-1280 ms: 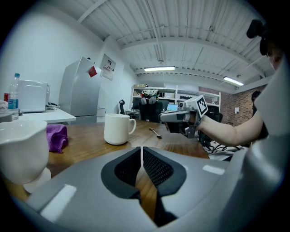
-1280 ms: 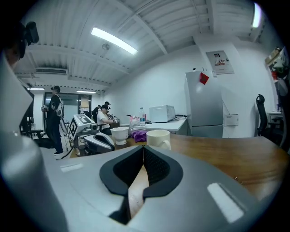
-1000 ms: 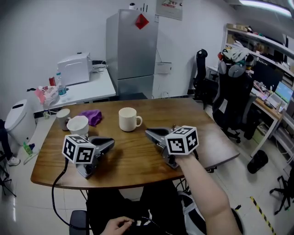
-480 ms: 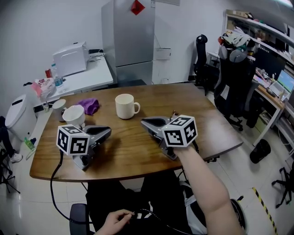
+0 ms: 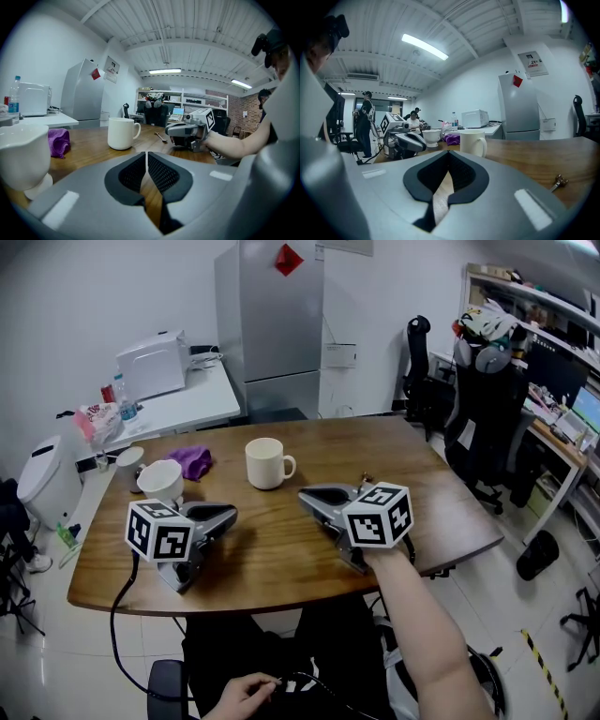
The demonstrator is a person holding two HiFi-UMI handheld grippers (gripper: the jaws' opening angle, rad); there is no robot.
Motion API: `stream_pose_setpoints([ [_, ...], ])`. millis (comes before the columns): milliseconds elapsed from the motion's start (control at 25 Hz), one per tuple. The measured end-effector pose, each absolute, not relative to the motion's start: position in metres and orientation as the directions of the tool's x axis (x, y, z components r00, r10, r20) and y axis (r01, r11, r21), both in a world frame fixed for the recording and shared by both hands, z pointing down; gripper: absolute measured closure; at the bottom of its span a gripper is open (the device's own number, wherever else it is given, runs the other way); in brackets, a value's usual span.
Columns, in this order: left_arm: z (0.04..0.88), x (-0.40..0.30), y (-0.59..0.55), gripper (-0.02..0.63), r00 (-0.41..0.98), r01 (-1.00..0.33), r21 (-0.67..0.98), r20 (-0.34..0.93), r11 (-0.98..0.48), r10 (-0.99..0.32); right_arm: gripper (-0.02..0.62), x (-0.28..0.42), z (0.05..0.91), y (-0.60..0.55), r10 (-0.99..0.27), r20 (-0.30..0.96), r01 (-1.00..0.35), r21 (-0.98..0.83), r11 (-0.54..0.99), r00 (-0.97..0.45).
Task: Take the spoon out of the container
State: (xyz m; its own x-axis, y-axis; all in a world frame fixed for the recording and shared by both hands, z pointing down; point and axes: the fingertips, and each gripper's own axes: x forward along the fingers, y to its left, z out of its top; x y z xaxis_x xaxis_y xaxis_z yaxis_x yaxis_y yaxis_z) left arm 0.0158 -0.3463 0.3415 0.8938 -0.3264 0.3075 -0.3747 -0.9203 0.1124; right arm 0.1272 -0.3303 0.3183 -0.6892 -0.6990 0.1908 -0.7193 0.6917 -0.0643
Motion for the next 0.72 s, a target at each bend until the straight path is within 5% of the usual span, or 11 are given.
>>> stream_pose_setpoints([
  [720, 0.3452, 0.0209, -0.3452, 0.583, 0.895, -0.37, 0.117, 0.31, -0.921, -0.32, 0.594, 0.132, 0.3221, -0.328, -0.701, 0.196, -0.722, -0.069, 0.688, -0.686],
])
